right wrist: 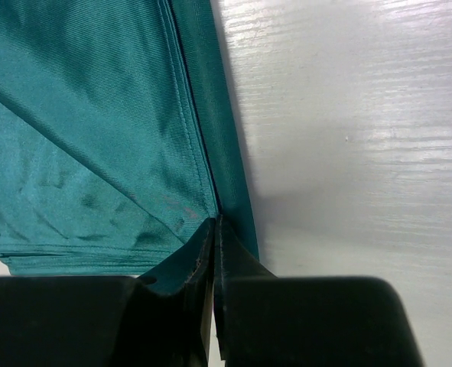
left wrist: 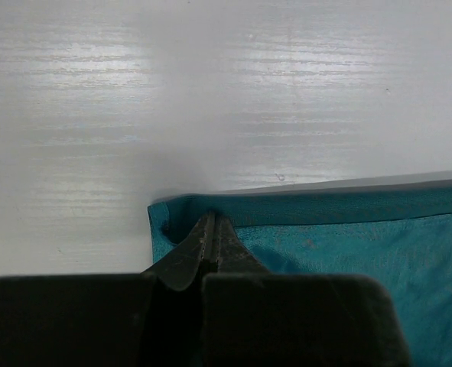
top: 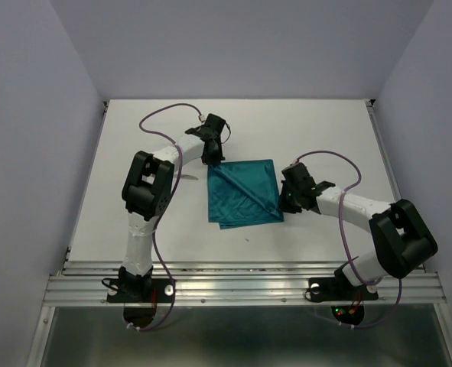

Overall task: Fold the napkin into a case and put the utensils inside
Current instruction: Smooth out the upper triangle-folded napkin at the center of the board.

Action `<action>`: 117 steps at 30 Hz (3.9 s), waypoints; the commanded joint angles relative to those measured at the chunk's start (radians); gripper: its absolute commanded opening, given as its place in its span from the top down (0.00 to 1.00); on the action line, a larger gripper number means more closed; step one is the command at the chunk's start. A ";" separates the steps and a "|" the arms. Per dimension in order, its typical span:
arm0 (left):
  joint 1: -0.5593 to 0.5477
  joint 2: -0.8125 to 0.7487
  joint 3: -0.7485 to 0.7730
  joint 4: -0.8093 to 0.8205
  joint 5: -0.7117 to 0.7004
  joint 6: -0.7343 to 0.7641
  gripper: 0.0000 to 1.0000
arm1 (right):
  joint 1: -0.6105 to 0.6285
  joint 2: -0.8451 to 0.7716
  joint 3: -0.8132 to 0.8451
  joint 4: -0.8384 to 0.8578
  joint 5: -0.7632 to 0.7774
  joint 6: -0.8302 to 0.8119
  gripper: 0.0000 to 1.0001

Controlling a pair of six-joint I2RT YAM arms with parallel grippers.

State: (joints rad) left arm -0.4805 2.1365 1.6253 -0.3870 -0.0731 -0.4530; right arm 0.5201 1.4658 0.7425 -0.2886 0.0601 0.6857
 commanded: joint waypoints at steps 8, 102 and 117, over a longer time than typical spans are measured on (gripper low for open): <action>-0.032 -0.231 0.001 0.046 0.033 -0.032 1.00 | 0.063 -0.095 0.193 -0.107 0.103 -0.057 0.91; -0.187 -0.244 -0.274 0.204 0.141 -0.124 1.00 | 0.103 -0.010 0.015 -0.041 0.135 -0.002 0.91; -0.187 -0.101 -0.185 0.142 0.084 -0.076 1.00 | 0.103 -0.033 0.009 -0.058 0.153 0.005 0.90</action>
State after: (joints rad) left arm -0.6617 2.0300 1.4090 -0.2039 0.0341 -0.5541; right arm 0.6167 1.4654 0.7322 -0.3267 0.1806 0.6964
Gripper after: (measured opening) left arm 0.025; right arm 0.097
